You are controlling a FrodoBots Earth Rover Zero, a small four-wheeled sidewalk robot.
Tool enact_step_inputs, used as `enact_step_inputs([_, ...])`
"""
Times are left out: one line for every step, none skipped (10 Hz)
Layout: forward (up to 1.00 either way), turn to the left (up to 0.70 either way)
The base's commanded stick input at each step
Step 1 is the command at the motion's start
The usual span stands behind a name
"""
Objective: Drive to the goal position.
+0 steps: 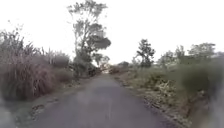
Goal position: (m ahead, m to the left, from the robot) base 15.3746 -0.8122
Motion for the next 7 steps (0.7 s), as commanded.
enact_step_inputs([0.5, 0.01])
enact_step_inputs([0.5, 0.01])
enact_step_inputs([0.5, 0.01])
enact_step_inputs([0.5, 0.01])
enact_step_inputs([0.5, 0.01])
enact_step_inputs([0.5, 0.01])
enact_step_inputs([0.5, 0.01])
